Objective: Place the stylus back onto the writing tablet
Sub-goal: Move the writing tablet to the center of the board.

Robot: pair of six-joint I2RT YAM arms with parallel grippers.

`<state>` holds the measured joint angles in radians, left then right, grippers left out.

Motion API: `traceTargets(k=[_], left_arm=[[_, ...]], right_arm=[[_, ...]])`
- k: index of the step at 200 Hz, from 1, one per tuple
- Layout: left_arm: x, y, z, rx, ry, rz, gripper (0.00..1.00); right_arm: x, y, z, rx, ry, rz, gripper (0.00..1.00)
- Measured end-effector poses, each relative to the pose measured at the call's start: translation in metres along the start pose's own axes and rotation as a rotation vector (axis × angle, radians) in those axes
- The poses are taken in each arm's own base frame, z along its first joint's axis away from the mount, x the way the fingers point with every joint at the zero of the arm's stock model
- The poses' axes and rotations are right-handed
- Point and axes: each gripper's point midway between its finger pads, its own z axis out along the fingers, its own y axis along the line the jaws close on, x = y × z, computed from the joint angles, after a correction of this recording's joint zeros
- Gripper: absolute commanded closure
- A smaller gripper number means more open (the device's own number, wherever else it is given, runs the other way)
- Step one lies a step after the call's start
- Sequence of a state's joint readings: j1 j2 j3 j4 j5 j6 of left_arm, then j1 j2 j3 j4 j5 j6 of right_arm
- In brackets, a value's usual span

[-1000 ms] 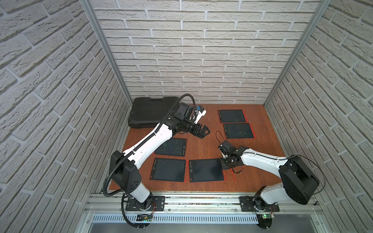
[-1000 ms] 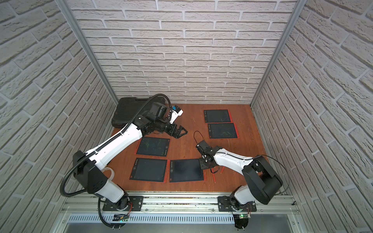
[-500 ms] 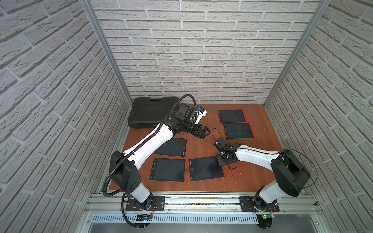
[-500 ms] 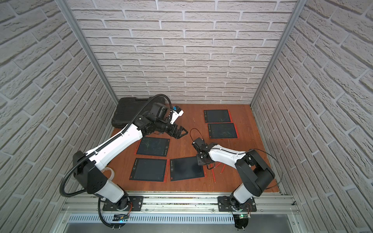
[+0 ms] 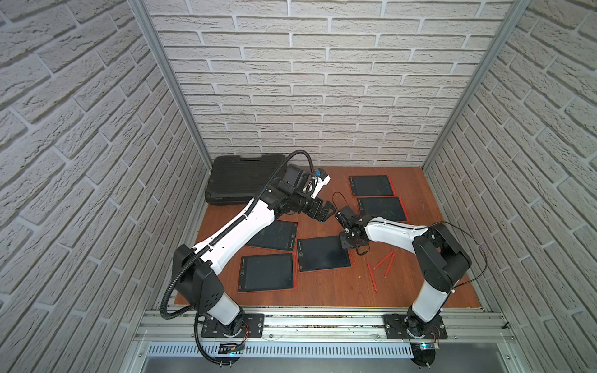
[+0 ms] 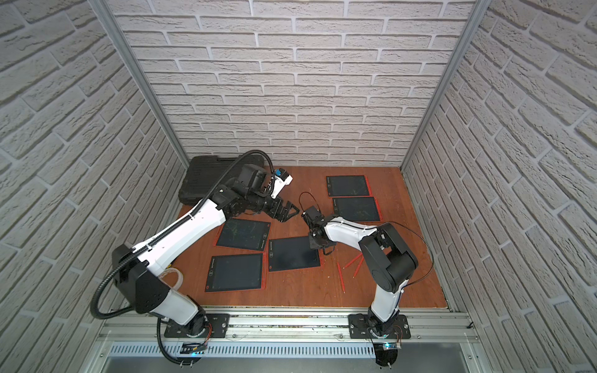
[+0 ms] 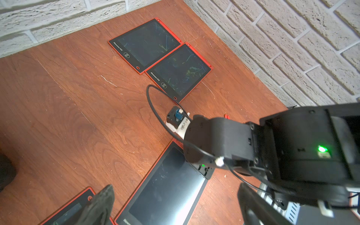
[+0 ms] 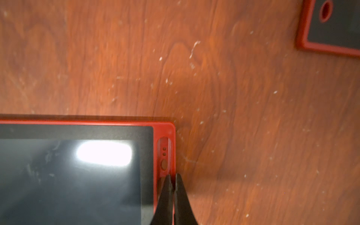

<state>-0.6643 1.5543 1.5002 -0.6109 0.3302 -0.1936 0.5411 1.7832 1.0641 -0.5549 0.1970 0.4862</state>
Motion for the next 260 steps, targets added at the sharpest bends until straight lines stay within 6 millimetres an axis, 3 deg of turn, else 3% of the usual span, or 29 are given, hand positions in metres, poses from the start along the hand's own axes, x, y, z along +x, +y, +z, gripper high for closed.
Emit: traceTargets(k=[55, 97, 123, 174, 231, 260], left_arm=[[-0.001, 0.0, -0.002, -0.004, -0.005, 0.001, 0.02], [-0.001, 0.0, -0.002, -0.004, -0.005, 0.001, 0.02], [-0.001, 0.0, -0.002, -0.004, -0.005, 0.001, 0.02], [0.001, -0.002, -0.002, 0.005, 0.002, 0.01, 0.02], [0.01, -0.018, 0.001, 0.043, 0.037, 0.036, 0.02], [0.027, -0.026, 0.005, 0.071, 0.067, 0.049, 0.02]], right_arm=[[-0.016, -0.015, 0.005, 0.003, 0.0, 0.0, 0.91], [-0.016, -0.017, 0.004, -0.006, 0.005, -0.035, 0.83], [-0.01, -0.019, -0.009, -0.03, -0.011, -0.038, 0.81], [0.022, -0.036, -0.041, -0.048, -0.049, -0.001, 0.82], [0.083, -0.054, -0.047, -0.011, 0.022, 0.055, 0.83], [0.106, -0.061, -0.048, 0.007, 0.049, 0.068, 0.86]])
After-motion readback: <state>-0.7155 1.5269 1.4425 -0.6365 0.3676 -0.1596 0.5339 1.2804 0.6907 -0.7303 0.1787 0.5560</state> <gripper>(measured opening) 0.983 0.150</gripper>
